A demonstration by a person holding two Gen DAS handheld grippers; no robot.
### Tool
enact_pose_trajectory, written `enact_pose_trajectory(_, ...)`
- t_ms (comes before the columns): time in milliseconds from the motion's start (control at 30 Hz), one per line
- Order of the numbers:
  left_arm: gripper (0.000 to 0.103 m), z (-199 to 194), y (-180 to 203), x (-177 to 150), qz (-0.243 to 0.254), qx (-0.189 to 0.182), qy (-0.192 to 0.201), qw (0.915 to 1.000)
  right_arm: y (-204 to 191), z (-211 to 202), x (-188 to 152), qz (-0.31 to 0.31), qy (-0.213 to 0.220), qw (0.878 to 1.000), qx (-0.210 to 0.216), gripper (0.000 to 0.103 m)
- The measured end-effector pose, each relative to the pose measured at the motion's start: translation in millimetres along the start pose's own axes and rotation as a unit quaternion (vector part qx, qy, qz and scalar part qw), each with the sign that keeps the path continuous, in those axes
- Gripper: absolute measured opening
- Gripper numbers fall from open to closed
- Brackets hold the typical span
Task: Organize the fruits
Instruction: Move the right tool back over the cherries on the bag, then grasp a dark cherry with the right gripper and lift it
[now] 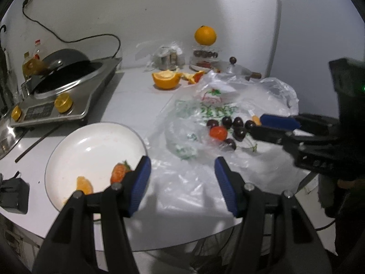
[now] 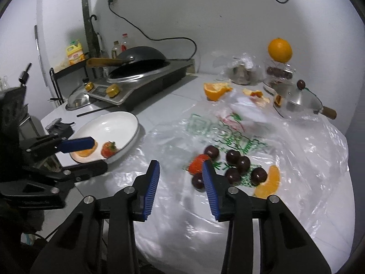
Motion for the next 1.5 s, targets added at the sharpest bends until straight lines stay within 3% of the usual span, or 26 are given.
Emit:
enact_pose_trajectory(1033,0.060,34,25,16,0.005,-0.020,-0.009,0.9997,19,85,-37,-0.010,-0.101,0.995,0.017,0.038)
enact_pose_trajectory(1067,0.060,35,25,16,0.006,-0.019,-0.010,0.9997,19,86,-38,-0.009,-0.101,0.995,0.021,0.032)
enact_pose_trajectory(1500,0.060,44,47,22,0.020,-0.015,-0.015,0.9996,38,46,-22,0.009,-0.045,0.999,0.026,0.031)
Point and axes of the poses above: each gripper's, at about its wrist camera, not at the fingertips, and z roughly the way its jaws point, y to its right, x to its top, the point moved 9 cm from there along z, roughly the way its jaws point, and after that the axes turned 7 degrees about -z, right-handed, at the moved point
